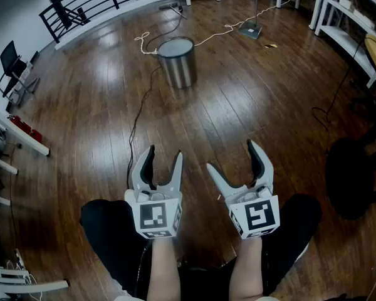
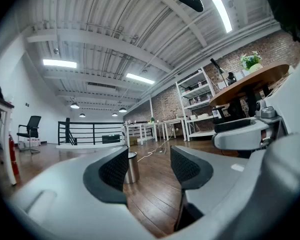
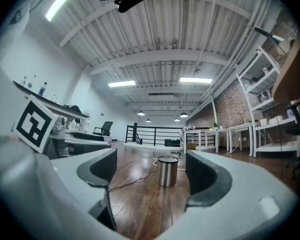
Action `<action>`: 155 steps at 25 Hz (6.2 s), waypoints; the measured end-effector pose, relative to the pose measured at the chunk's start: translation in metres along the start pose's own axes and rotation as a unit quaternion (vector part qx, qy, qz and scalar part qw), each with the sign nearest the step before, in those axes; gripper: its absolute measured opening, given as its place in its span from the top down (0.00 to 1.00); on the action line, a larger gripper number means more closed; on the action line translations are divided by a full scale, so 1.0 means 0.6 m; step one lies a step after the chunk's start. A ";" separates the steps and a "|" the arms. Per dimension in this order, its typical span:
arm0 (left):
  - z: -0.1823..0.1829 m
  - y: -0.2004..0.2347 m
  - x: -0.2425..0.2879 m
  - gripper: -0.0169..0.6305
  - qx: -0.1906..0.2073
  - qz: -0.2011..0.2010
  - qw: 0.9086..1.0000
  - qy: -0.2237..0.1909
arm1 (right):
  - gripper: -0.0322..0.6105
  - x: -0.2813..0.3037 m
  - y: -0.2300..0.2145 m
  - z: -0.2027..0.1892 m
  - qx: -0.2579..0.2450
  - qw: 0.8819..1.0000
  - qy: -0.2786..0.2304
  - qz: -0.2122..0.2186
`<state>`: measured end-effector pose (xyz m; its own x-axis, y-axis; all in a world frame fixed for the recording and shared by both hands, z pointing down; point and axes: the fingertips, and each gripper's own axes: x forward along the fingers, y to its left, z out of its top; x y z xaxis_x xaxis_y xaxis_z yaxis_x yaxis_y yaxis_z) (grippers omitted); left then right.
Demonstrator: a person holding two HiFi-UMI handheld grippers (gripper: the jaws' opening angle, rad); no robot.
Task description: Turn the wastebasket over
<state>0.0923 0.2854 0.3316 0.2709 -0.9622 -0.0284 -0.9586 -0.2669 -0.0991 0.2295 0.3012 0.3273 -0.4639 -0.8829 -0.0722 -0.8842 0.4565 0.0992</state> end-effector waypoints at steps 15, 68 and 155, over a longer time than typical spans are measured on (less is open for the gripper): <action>0.025 0.263 0.199 0.53 -0.004 -0.017 1.000 -0.022 | 0.30 0.286 0.026 0.066 -0.055 0.998 -0.016 0.000; -0.154 0.722 0.999 0.57 -0.064 -0.085 0.994 0.007 | 0.32 1.241 -0.101 -0.296 -0.054 0.967 0.246 0.040; -0.431 0.763 0.996 0.83 -0.151 -0.125 0.953 0.231 | 0.93 1.111 -0.198 -0.645 0.330 0.866 0.361 -0.102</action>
<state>-0.2076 -0.4257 0.5265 0.4936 -0.7692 0.4059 -0.8695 -0.4275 0.2473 0.0467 -0.3841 0.6513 -0.3502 -0.6825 0.6415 -0.8929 0.0364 -0.4487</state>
